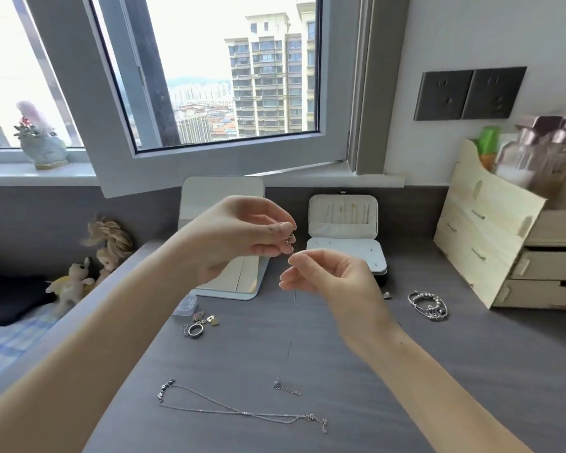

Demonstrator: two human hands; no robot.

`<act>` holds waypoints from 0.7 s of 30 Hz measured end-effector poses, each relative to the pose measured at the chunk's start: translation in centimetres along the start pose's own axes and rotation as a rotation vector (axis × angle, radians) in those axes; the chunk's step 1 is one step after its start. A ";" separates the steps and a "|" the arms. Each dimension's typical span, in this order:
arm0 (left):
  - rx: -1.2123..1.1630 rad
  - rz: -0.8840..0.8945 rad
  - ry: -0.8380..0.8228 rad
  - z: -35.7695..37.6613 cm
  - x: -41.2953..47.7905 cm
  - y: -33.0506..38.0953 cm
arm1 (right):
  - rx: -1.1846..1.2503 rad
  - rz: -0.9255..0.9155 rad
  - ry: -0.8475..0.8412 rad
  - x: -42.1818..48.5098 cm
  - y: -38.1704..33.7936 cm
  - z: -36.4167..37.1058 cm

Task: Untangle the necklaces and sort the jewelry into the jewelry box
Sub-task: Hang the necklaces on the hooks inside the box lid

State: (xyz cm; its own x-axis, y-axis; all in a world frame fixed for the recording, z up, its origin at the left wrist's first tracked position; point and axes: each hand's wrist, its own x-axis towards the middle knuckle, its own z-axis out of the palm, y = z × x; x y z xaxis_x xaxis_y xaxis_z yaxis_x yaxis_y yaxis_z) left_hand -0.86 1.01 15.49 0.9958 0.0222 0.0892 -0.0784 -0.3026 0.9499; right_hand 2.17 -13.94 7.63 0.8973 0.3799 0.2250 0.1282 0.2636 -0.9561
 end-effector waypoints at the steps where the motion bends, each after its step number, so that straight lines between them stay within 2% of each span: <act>1: -0.020 -0.004 -0.004 0.1 0.1 -0.1 | 0.003 0.001 0.004 -0.1 0.0 -0.2; 7: -0.137 -0.003 -0.056 0.9 0.7 -0.6 | 0.018 0.020 0.020 0.0 -0.2 -1.2; 16: -0.495 0.025 -0.062 1.6 2.0 0.2 | 0.092 0.093 -0.201 -1.2 0.6 -2.9; 21: -0.679 0.076 -0.028 0.8 2.8 0.3 | 0.018 0.190 -0.198 -2.1 1.5 -4.9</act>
State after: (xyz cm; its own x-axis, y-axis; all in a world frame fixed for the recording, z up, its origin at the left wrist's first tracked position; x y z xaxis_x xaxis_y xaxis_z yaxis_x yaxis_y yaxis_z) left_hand 1.90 0.19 15.76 0.9865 -0.0025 0.1638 -0.1518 0.3629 0.9194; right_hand 2.54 -18.74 4.75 0.8043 0.5893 0.0760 -0.0438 0.1863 -0.9815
